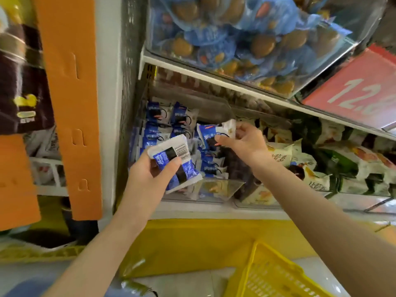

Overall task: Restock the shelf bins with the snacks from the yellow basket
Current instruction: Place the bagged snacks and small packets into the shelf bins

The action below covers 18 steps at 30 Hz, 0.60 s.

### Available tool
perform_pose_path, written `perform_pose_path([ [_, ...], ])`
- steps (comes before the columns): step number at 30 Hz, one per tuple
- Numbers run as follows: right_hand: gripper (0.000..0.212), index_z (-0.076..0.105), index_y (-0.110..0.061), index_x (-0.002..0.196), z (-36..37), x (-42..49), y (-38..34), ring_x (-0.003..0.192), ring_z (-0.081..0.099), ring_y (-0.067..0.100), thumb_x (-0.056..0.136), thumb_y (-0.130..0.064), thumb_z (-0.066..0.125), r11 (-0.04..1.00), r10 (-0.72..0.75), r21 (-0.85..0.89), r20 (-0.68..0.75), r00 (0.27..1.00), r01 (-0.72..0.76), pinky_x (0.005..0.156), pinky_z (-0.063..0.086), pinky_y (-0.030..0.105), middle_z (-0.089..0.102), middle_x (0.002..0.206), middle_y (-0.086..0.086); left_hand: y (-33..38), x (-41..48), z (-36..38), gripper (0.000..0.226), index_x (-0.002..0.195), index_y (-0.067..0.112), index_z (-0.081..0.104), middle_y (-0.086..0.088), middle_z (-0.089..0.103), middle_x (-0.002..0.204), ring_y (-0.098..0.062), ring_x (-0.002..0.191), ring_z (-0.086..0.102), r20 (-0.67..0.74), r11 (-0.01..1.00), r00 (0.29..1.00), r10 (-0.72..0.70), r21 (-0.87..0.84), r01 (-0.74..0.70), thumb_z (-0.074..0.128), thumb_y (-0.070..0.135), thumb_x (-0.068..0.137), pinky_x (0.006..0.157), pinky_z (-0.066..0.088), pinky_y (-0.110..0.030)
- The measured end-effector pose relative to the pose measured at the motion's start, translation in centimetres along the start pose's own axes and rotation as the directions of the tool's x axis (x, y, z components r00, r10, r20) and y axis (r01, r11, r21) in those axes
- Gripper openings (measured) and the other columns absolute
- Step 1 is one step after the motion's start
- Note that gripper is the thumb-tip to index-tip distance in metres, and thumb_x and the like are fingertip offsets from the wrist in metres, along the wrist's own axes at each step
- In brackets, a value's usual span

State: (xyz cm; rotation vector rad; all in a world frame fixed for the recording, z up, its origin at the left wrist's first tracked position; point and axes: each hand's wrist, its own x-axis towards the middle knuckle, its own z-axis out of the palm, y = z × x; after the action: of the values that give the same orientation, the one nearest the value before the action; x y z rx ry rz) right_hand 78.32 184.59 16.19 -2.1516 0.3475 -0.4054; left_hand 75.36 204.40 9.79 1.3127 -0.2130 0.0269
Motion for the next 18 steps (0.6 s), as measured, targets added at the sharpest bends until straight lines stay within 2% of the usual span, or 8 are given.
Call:
perform_pose_path([
  [2, 0.04, 0.06, -0.012, 0.105, 2.5, 2.4, -0.5, 0.096, 0.062, 0.013, 0.073, -0.027, 0.078, 0.999, -0.048, 0.02, 0.033, 0.998, 0.047, 0.085, 0.05, 0.027, 0.066, 0.106, 0.0, 0.0, 0.2, -0.7, 0.019, 0.09, 0.038, 0.058, 0.028, 0.068, 0.084, 0.006, 0.083, 0.064, -0.036, 1.0, 0.999, 0.029, 0.001, -0.029, 0.064, 0.021, 0.083, 0.064, 0.052, -0.01],
  [4, 0.033, 0.058, -0.013, 0.101, 5.0, 4.8, -0.5, 0.099, 0.06, 0.018, 0.076, -0.027, 0.076, 0.997, -0.053, -0.05, 0.044, 0.998, 0.056, 0.086, 0.048, 0.029, 0.065, 0.107, 0.004, 0.0, 0.5, -1.2, 0.019, 0.091, 0.036, 0.058, 0.024, 0.069, 0.085, 0.005, 0.084, 0.064, -0.061, 0.998, 0.997, 0.055, -0.011, -0.056, 0.064, 0.019, 0.083, 0.065, 0.051, -0.009],
  [7, 0.048, 0.053, -0.008, 0.116, 7.9, 8.1, 0.3, 0.106, 0.055, 0.019, 0.079, -0.029, 0.073, 0.988, -0.011, -0.153, 0.041, 0.999, 0.017, 0.094, 0.045, 0.029, 0.058, 0.11, 0.005, 0.1, 0.9, -1.8, 0.019, 0.091, 0.036, 0.058, 0.021, 0.068, 0.087, 0.004, 0.085, 0.064, -0.08, 0.997, 0.994, 0.069, -0.038, -0.072, 0.064, 0.019, 0.083, 0.069, 0.053, -0.013],
  [10, 0.042, 0.054, -0.007, 0.11, 9.5, 10.0, 1.2, 0.097, 0.054, 0.018, 0.079, -0.028, 0.073, 0.986, 0.045, -0.162, 0.022, 0.999, -0.04, 0.091, 0.045, 0.031, 0.055, 0.099, 0.004, 0.0, 1.4, -2.0, 0.019, 0.089, 0.036, 0.057, 0.024, 0.069, 0.083, 0.006, 0.083, 0.064, -0.075, 0.995, 0.994, 0.078, -0.057, -0.082, 0.064, 0.019, 0.083, 0.067, 0.053, -0.013],
  [12, 0.038, 0.056, -0.007, 0.106, 10.1, 10.7, 1.7, 0.098, 0.058, 0.022, 0.079, -0.028, 0.074, 0.986, 0.07, -0.151, 0.024, 0.997, -0.066, 0.093, 0.049, 0.036, 0.059, 0.1, 0.007, 0.0, 1.6, -2.1, 0.019, 0.089, 0.036, 0.058, 0.027, 0.068, 0.083, 0.007, 0.083, 0.064, -0.058, 0.992, 0.994, 0.093, -0.078, -0.098, 0.064, 0.019, 0.082, 0.064, 0.052, -0.011],
  [15, 0.032, 0.055, -0.011, 0.093, 10.6, 10.8, 1.9, 0.095, 0.062, 0.027, 0.078, -0.033, 0.073, 0.975, 0.08, -0.21, 0.047, 0.996, -0.069, 0.088, 0.051, 0.041, 0.065, 0.102, 0.011, 0.2, 1.9, -2.1, 0.021, 0.091, 0.037, 0.058, 0.028, 0.068, 0.085, 0.008, 0.084, 0.063, -0.037, 0.987, 0.991, 0.128, -0.095, -0.131, 0.063, 0.018, 0.083, 0.061, 0.048, -0.007],
  [18, 0.027, 0.055, -0.013, 0.085, 10.7, 10.8, 1.7, 0.099, 0.062, 0.028, 0.08, -0.034, 0.071, 0.948, 0.087, -0.312, 0.047, 0.995, -0.069, 0.081, 0.048, 0.032, 0.066, 0.106, 0.013, 0.5, 2.3, -1.8, 0.022, 0.093, 0.037, 0.057, 0.022, 0.069, 0.087, 0.006, 0.085, 0.064, -0.032, 0.986, 0.992, 0.12, -0.114, -0.122, 0.062, 0.018, 0.083, 0.06, 0.049, -0.009],
])
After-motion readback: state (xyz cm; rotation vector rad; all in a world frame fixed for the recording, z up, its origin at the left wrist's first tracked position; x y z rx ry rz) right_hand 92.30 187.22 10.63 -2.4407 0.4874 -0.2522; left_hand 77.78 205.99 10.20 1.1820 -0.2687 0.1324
